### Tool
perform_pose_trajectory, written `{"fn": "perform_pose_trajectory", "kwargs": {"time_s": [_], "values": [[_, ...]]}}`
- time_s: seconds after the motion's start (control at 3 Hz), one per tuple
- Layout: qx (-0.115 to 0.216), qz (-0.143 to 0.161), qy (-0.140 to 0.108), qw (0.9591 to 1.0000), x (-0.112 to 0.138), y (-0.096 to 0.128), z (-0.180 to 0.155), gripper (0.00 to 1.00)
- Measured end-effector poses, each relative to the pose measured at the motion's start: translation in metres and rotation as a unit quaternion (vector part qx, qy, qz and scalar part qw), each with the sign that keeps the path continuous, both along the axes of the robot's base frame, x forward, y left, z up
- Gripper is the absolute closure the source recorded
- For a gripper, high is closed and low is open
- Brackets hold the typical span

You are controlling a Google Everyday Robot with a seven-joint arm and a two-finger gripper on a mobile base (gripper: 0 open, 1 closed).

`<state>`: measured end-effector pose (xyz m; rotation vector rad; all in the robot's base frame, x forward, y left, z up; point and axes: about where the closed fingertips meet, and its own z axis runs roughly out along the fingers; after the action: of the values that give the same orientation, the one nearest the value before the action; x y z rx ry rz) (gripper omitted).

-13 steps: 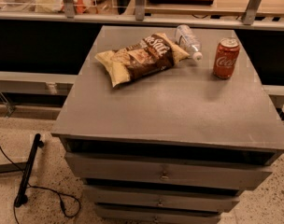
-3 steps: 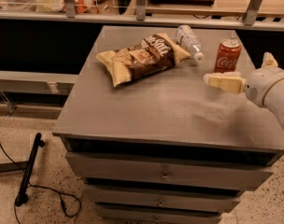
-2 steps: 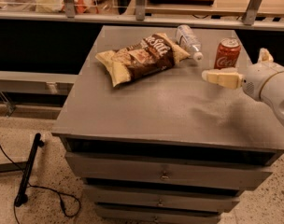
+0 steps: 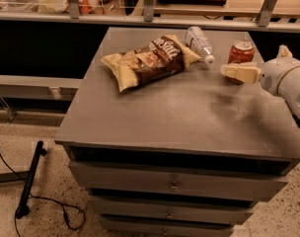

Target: Knock coke can over

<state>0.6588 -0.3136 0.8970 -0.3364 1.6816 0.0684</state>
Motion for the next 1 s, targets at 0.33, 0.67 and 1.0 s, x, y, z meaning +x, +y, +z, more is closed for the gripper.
{"fn": "perform_pose_trajectory", "kwargs": {"time_s": [0.33,0.67,1.0], "values": [[0.004,0.01,0.007,0.9999,0.005,-0.004,-0.004,0.0],[0.001,0.03,0.032,0.999,-0.003,0.0,-0.02,0.0],[-0.003,0.053,0.046,0.9975,-0.007,0.007,-0.031,0.0]]}}
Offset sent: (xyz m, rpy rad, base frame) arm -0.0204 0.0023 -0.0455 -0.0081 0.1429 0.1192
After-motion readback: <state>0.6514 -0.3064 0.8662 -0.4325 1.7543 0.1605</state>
